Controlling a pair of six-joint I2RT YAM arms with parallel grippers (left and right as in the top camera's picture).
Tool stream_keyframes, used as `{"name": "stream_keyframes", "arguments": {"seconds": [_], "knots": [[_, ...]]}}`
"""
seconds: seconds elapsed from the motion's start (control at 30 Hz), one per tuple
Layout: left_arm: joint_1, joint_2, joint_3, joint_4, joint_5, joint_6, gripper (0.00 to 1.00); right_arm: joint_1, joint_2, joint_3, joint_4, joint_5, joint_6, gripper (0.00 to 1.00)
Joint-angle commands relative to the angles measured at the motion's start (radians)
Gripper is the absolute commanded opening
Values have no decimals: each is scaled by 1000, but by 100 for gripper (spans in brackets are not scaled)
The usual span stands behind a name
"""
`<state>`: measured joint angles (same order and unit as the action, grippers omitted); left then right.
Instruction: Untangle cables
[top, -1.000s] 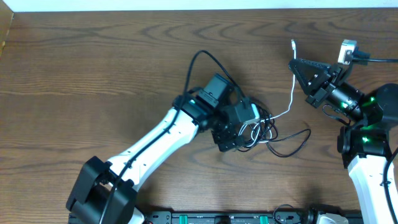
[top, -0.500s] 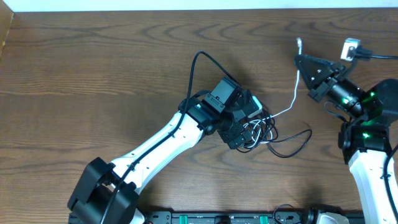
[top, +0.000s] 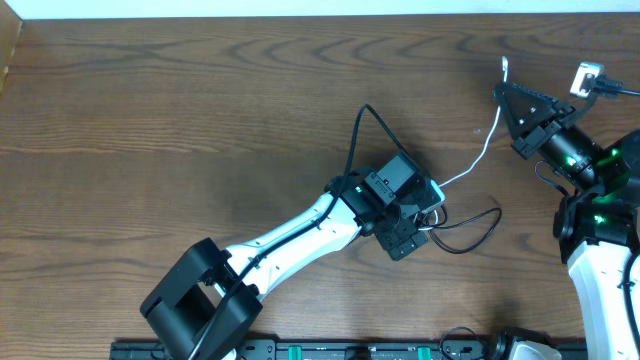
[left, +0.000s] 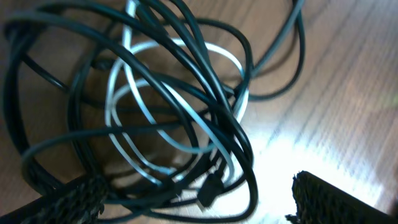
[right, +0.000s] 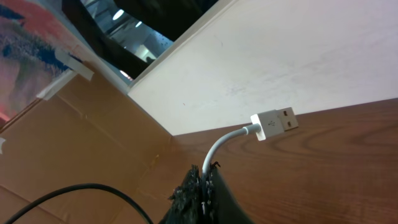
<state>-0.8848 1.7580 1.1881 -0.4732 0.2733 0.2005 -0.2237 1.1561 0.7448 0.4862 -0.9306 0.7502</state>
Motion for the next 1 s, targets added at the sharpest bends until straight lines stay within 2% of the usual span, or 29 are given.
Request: {"name": "stream_keyframes", "arguments": {"seconds": [0.0, 0.2, 0.4, 0.47, 0.5, 0.53, 0.83, 0.87, 0.9, 0.93, 0.97], "knots": [[-9, -5, -36, 40, -32, -35, 95, -18, 1, 11, -1, 8, 4, 1], [-9, 1, -121, 182, -31, -42, 95, -20, 1, 11, -1, 8, 5, 1], [-9, 10, -150, 216, -32, -42, 95, -20, 1, 11, 0, 9, 4, 1], [-9, 14, -150, 238, -32, -42, 81, -20, 1, 11, 0, 9, 4, 1], [-9, 17, -150, 248, -32, -42, 71, -19, 1, 11, -1, 9, 4, 1], [-9, 21, -150, 256, -31, -42, 68, -20, 1, 11, -1, 8, 4, 1], [-9, 93, -150, 267, -31, -42, 68, -20, 1, 11, -1, 8, 4, 1], [-9, 94, -150, 267, -31, -42, 62, -20, 1, 11, -1, 8, 4, 1], [-9, 97, -150, 267, -31, -42, 50, -20, 1, 11, -1, 8, 4, 1], [-9, 97, -150, 269, -31, -42, 43, -20, 1, 11, -1, 8, 4, 1], [-9, 97, -150, 274, -32, -42, 23, -20, 1, 11, -1, 8, 4, 1]]}}
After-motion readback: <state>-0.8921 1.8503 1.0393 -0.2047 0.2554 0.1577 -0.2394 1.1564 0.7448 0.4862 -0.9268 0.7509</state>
